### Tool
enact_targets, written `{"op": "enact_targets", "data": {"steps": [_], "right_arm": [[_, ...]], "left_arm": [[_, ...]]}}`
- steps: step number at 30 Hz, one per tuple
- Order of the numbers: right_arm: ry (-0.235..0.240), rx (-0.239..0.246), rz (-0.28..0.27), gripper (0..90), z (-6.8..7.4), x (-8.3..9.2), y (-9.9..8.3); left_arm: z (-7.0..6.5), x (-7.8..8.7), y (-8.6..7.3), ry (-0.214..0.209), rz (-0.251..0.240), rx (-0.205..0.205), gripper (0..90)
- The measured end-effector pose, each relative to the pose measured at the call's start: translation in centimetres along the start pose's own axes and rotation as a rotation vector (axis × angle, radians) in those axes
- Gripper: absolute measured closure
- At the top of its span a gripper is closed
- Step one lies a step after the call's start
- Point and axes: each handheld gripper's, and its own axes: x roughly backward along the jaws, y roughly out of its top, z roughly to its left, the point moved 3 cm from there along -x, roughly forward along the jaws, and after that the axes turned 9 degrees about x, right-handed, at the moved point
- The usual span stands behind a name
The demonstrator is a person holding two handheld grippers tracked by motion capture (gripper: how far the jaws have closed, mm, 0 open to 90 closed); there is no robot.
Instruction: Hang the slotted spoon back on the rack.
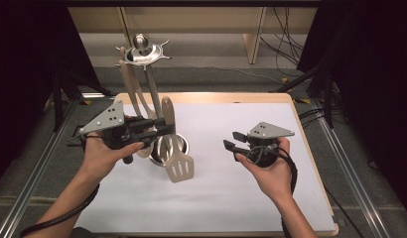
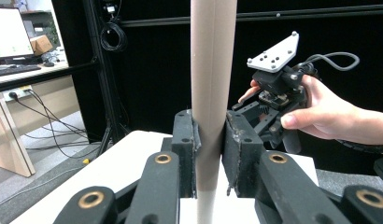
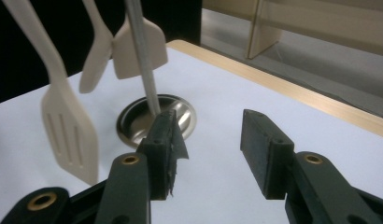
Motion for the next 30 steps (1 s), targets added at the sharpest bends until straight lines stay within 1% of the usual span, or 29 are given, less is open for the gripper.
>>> {"op": "enact_targets", "data": {"steps": [1,2,3,4,5,6,7,8,9,10,11,13,14,15,16,18,19,20,21,22,23,24,26,28,29,30], "right_arm": [[-0.009,-0.004,-0.004,56.9,-0.2,0.0,-0.1],[-0.019,-0.014,0.006,56.9,-0.2,0.1,-0.3],[-0.032,-0.005,0.009,56.8,-0.5,0.2,-0.5],[-0.037,-0.013,0.013,56.7,-0.6,0.3,-0.6],[-0.047,0.0,0.009,56.7,-0.8,0.4,-0.8],[-0.046,-0.02,0.011,56.6,-0.8,0.5,-0.9],[-0.056,-0.029,0.01,56.6,-0.9,0.6,-1.1],[-0.065,-0.035,0.004,56.6,-1.0,0.7,-1.2],[-0.07,-0.03,0.014,56.5,-1.2,1.0,-1.2],[-0.077,-0.018,0.011,56.4,-1.5,1.2,-1.2],[-0.089,-0.03,-0.003,56.2,-1.6,1.3,-1.2],[-0.088,-0.036,-0.001,56.1,-2.0,1.5,-1.2],[-0.093,-0.04,-0.009,56.1,-2.1,1.5,-1.2],[-0.083,-0.033,-0.005,56.0,-2.4,1.5,-1.2],[-0.085,-0.052,-0.002,56.0,-2.4,1.5,-1.3],[-0.09,-0.049,-0.005,56.0,-2.6,1.4,-1.5],[-0.084,-0.038,-0.013,56.0,-2.8,1.3,-1.6],[-0.091,-0.038,-0.003,56.0,-2.9,1.5,-1.7],[-0.09,-0.057,0.0,56.0,-2.9,1.5,-1.7],[-0.106,-0.061,-0.002,56.0,-3.0,1.6,-1.7],[-0.109,-0.061,-0.008,56.0,-3.0,1.6,-1.6],[-0.106,-0.057,0.002,56.0,-3.1,1.7,-1.6],[-0.11,-0.047,0.002,56.0,-3.2,1.8,-1.5],[-0.114,-0.05,0.002,56.0,-3.2,1.9,-1.4],[-0.116,-0.056,0.003,56.0,-3.1,1.9,-1.5],[-0.117,-0.091,0.019,56.0,-2.9,1.9,-1.6]], "left_arm": [[0.1,0.1,0.0,0.001,-0.002,0.0,75.0],[0.2,0.1,0.0,0.004,0.0,0.0,75.0],[0.2,0.2,0.0,0.005,0.003,-0.003,75.0],[0.3,0.2,0.1,0.008,0.002,-0.003,75.0],[0.4,0.3,0.1,0.011,0.003,-0.005,75.0],[0.6,0.3,0.2,0.01,0.003,-0.007,75.0],[0.7,0.3,0.2,0.016,0.001,-0.002,75.0],[0.8,0.3,0.3,0.018,-0.003,0.001,75.0],[0.9,0.4,0.3,0.022,-0.003,0.002,75.0],[0.9,0.4,0.4,0.024,-0.005,0.001,75.0],[1.0,0.5,0.5,0.026,-0.005,-0.002,75.0],[1.0,0.6,0.5,0.034,-0.004,-0.002,75.1],[1.1,0.6,0.6,0.038,-0.005,-0.003,75.0],[1.2,0.7,0.6,0.043,-0.004,-0.005,75.0],[1.3,0.7,0.6,0.049,-0.004,-0.004,75.1],[1.4,0.6,0.7,0.056,-0.003,-0.005,75.0],[1.4,0.6,0.7,0.058,-0.002,-0.007,75.0],[1.5,0.6,0.8,0.061,-0.005,-0.006,75.0],[1.5,0.7,0.9,0.06,-0.009,-0.004,75.0],[1.5,0.7,0.9,0.061,-0.011,0.0,75.0],[1.5,0.8,0.9,0.06,-0.017,0.001,75.1],[1.5,0.9,0.9,0.06,-0.018,0.004,75.1],[1.6,1.0,0.9,0.062,-0.017,0.005,75.0],[1.6,1.2,1.0,0.068,-0.017,0.005,75.0],[1.7,1.3,1.0,0.073,-0.016,0.005,75.0],[1.7,1.4,1.1,0.076,-0.018,0.003,75.1]]}}
